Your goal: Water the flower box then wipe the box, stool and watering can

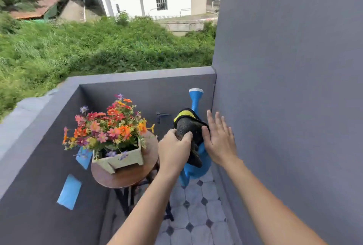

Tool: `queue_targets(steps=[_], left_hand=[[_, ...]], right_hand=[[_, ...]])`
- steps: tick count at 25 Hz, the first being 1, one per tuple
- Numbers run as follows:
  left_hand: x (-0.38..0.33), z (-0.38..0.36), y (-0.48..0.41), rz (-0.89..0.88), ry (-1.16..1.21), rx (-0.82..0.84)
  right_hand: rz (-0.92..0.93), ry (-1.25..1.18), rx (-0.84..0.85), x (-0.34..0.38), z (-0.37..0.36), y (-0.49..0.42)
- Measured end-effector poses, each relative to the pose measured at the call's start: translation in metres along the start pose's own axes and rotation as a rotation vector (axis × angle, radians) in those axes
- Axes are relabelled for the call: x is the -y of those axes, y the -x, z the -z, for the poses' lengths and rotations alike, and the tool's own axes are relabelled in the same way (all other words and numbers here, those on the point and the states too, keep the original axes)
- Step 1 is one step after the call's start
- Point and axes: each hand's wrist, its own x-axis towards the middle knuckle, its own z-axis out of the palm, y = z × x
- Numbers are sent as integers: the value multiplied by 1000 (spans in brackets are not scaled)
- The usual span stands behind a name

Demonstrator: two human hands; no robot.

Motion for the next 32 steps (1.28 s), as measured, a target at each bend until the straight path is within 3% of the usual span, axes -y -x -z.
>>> queue_targets(steps=[10, 17, 22, 27, 32], left_hand=[[365, -241, 6, 213, -71, 166], [590, -367, -14, 290, -109, 220], [657, -409, -17, 303, -70, 195], [675, -417, -15, 258, -89, 226], [672, -413, -18, 193, -325, 288]], right_hand=[[-245, 119, 245, -278, -344, 69], [-370, 176, 362, -409, -555, 92], [-404, 175, 426, -447, -613, 96], [-371, 210, 505, -465, -626, 94], [-355, 211, 550, -465, -618, 90]])
